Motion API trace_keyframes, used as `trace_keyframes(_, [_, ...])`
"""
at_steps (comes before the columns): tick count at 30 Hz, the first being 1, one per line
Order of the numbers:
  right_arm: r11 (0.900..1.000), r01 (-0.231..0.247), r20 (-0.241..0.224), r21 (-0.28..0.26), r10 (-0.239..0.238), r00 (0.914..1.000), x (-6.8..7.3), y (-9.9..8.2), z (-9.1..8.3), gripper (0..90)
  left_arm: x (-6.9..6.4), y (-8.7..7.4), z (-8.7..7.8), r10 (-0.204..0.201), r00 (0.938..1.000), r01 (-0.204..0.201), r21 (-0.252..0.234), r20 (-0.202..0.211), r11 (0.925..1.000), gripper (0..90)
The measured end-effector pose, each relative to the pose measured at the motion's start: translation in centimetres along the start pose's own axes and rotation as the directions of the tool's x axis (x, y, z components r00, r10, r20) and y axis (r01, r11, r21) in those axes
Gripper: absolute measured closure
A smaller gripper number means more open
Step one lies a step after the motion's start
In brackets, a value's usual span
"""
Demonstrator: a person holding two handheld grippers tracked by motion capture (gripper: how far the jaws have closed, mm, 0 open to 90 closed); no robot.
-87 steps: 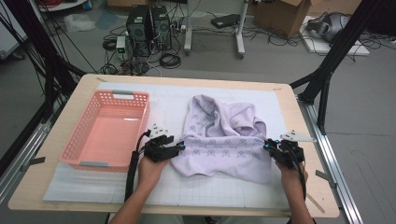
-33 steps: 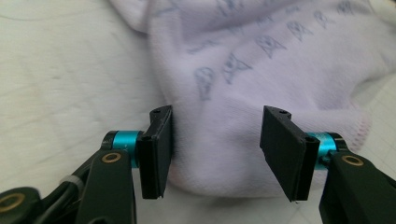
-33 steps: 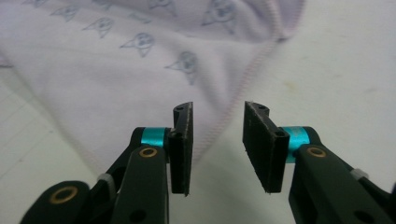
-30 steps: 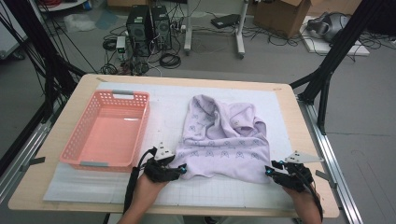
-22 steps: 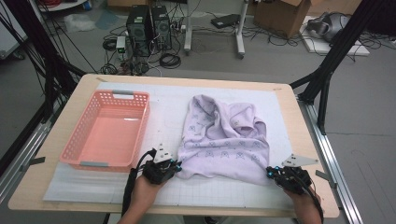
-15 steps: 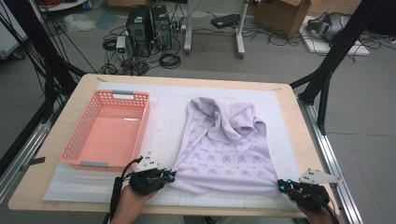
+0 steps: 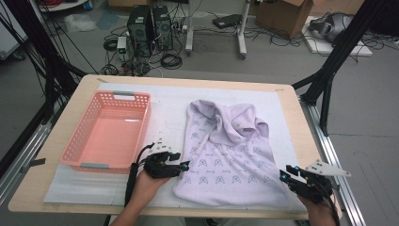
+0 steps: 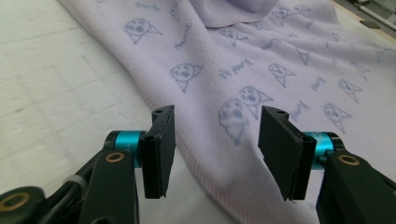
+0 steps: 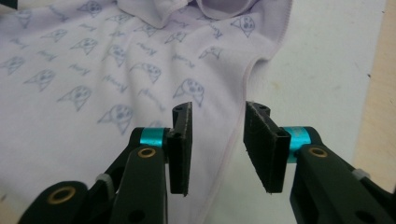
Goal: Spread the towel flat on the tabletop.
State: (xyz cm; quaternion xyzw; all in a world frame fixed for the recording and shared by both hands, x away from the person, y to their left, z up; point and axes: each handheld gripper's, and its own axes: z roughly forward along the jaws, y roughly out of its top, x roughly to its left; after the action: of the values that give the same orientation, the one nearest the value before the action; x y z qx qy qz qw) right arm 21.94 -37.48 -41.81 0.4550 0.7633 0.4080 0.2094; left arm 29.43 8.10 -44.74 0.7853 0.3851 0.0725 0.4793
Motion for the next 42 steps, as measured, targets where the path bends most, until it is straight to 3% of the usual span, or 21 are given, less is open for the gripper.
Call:
trace_keyframes(3, [0.9995, 0.015, -0.002, 0.029, -0.015, 0.9999, 0.0, 0.8, 2.2, 58.7, -0.4, 0.3, 1.4, 0.018, 0.9998, -0.018, 0.018, -0.009, 0.9997, 44.8])
trace_keyframes(5, [0.9980, 0.024, 0.001, 0.059, -0.024, 0.9997, -0.1, 1.3, 3.7, 54.1, -1.0, 0.4, 2.0, 0.066, 0.9975, -0.065, 0.052, -0.024, 0.9966, 43.6])
trace_keyframes(7, [0.9961, 0.033, 0.002, 0.082, -0.034, 0.9994, -0.1, 1.6, 5.0, 50.5, -2.0, 0.5, 2.4, 0.154, 0.9855, -0.148, 0.085, -0.071, 0.9853, 43.5])
trace_keyframes(9, [0.9910, 0.071, 0.006, 0.114, -0.072, 0.9974, 0.1, 1.6, 6.2, 48.2, -2.5, 0.7, 2.5, 0.209, 0.9713, -0.197, 0.108, -0.113, 0.9743, 52.6])
trace_keyframes(12, [0.9864, 0.103, -0.002, 0.128, -0.104, 0.9946, 0.2, 1.8, 7.3, 56.3, -1.8, 0.9, 2.6, 0.147, 0.9846, -0.139, 0.084, -0.095, 0.9867, 77.7])
trace_keyframes(14, [0.9882, 0.094, -0.053, 0.120, -0.089, 0.9947, -0.1, 2.0, 7.6, 82.9, -0.8, 1.2, 2.5, 0.068, 0.9956, -0.063, 0.077, -0.066, 0.9951, 83.6])
trace_keyframes(15, [0.9873, 0.102, -0.091, 0.121, -0.091, 0.9916, -0.3, 2.1, 7.8, 86.4, -0.6, 1.4, 2.6, 0.062, 0.9954, -0.057, 0.072, -0.073, 0.9958, 84.6])
trace_keyframes(17, [0.9882, 0.090, -0.098, 0.123, -0.079, 0.9921, -0.9, 2.5, 8.2, 86.9, 0.0, 1.7, 2.6, 0.049, 0.9919, -0.044, 0.043, -0.117, 0.9981, 85.1])
trace_keyframes(20, [0.9954, 0.029, -0.046, 0.091, -0.025, 0.9986, -2.0, 3.0, 8.8, 86.9, 1.3, 1.8, 2.7, -0.052, 0.9876, 0.045, -0.054, -0.148, 0.9975, 85.1])
trace_keyframes(22, [0.9960, 0.000, -0.038, 0.090, 0.003, 0.9993, -2.5, 3.4, 9.5, 86.6, 1.8, 1.9, 3.0, -0.096, 0.9825, 0.087, -0.063, -0.160, 0.9942, 85.0])
trace_keyframes(23, [0.9963, 0.001, -0.025, 0.086, 0.001, 0.9997, -2.5, 3.7, 9.9, 86.6, 2.0, 2.1, 3.2, -0.098, 0.9826, 0.092, -0.049, -0.157, 0.9946, 85.1])
trace_keyframes(25, [0.9969, 0.012, 0.013, 0.077, -0.013, 0.9998, -2.6, 4.3, 10.5, 86.8, 2.1, 2.7, 3.4, -0.035, 0.9792, 0.026, -0.050, -0.200, 0.9984, 85.1])
trace_keyframes(28, [0.9994, 0.011, 0.091, 0.034, -0.014, 0.9957, -2.5, 5.3, 11.0, 87.1, 2.2, 3.5, 3.9, -0.040, 0.9707, 0.017, -0.099, -0.237, 0.9949, 83.9])
trace_keyframes(30, [0.9997, 0.016, 0.147, 0.019, -0.019, 0.9890, -2.3, 5.7, 11.1, 86.9, 2.4, 3.6, 3.9, -0.062, 0.9633, 0.038, -0.094, -0.261, 0.9948, 69.2])
trace_keyframes(31, [0.9998, 0.014, 0.167, 0.013, -0.016, 0.9859, -2.2, 5.8, 11.0, 85.7, 2.6, 3.6, 3.6, -0.085, 0.9676, 0.067, -0.085, -0.238, 0.9942, 56.8])
trace_keyframes(33, [0.9999, -0.005, 0.151, 0.008, 0.004, 0.9885, -2.3, 5.7, 10.5, 77.6, 2.4, 3.3, 2.8, -0.066, 0.9753, 0.054, -0.063, -0.211, 0.9966, 47.5])
trace_keyframes(35, [0.9999, 0.007, 0.159, -0.011, -0.005, 0.9873, -2.2, 5.3, 9.6, 68.9, 1.8, 2.6, 1.7, -0.040, 0.9793, 0.024, -0.087, -0.198, 0.9959, 46.2])
trace_keyframes(36, [0.9997, -0.019, 0.124, -0.012, 0.021, 0.9920, -2.3, 5.0, 9.2, 63.5, 1.6, 2.2, 1.2, -0.033, 0.9814, 0.017, -0.089, -0.189, 0.9959, 46.6])
trace_keyframes(37, [0.9996, -0.027, 0.103, 0.001, 0.027, 0.9943, -2.1, 4.8, 8.8, 62.3, 1.3, 1.7, 0.8, -0.035, 0.9833, 0.020, -0.082, -0.179, 0.9964, 47.3])
trace_keyframes(39, [0.9994, 0.032, 0.108, 0.010, -0.033, 0.9936, -1.4, 4.0, 7.7, 61.6, 0.9, 0.8, 0.1, -0.017, 0.9870, 0.006, -0.067, -0.160, 0.9978, 47.3])
trace_keyframes(42, [0.9998, 0.019, 0.075, 0.002, -0.019, 0.9970, -1.1, 2.8, 6.2, 59.1, 0.5, -0.3, -1.0, -0.014, 0.9901, 0.008, -0.041, -0.140, 0.9991, 46.9])
